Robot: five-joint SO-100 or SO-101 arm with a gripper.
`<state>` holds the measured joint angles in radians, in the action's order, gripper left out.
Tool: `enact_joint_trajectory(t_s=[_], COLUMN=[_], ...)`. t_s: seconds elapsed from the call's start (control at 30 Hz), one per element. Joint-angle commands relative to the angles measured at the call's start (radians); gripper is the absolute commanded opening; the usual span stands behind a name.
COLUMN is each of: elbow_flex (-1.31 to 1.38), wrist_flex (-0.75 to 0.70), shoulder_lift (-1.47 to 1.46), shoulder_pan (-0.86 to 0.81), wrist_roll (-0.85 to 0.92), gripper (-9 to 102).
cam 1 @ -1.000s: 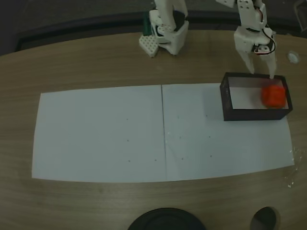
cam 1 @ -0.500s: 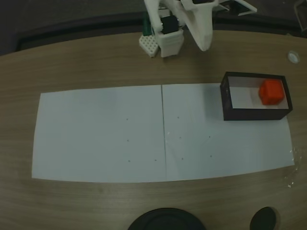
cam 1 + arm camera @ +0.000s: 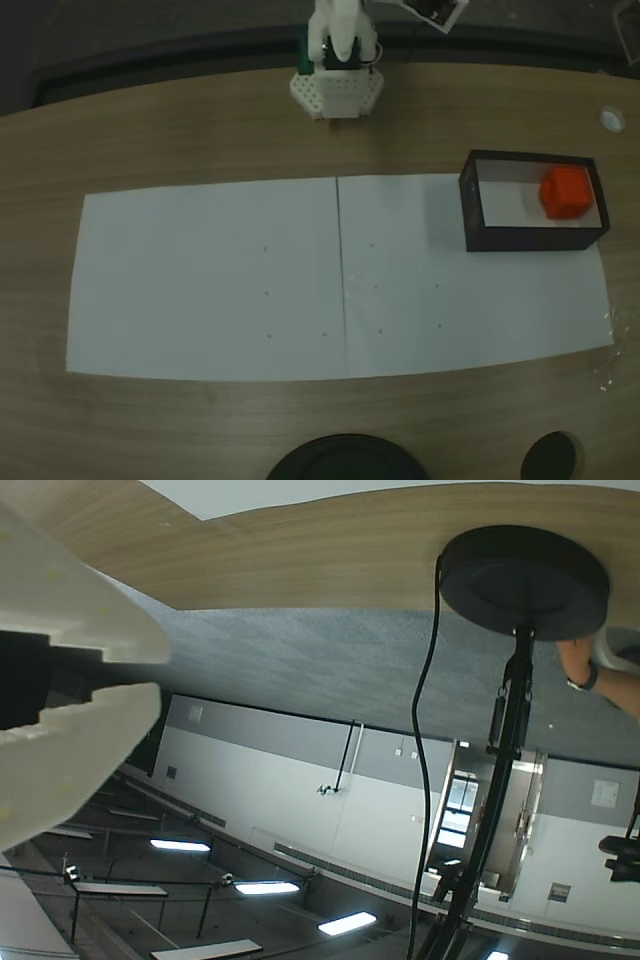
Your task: Grab a orange square and put it in the box.
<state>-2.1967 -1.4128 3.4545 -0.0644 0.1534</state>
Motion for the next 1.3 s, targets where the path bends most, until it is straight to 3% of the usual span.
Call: enact_joint_trajectory(t_s=[0.0, 0.1, 0.23, 0.43, 0.57, 0.77, 1.1, 1.27], elbow_flex=[0.008, 0.0, -0.098, -0.436, -0.638, -0.805, -0.919, -0.879], wrist_flex=[0.034, 0.054, 0.193, 0.434, 0.518, 0.543, 0.525, 0.402], shoulder_lift=[0.012, 0.011, 0.011, 0.011, 0.011, 0.011, 0.011, 0.011], shoulder_pan=[0.0, 0.0, -0.002, -0.025, -0.023, -0.021, -0.02, 0.051], wrist_roll=[0.021, 0.021, 0.023, 0.021, 0.014, 0.005, -0.213, -0.204], gripper=[0, 0, 0, 0, 0, 0, 0, 0])
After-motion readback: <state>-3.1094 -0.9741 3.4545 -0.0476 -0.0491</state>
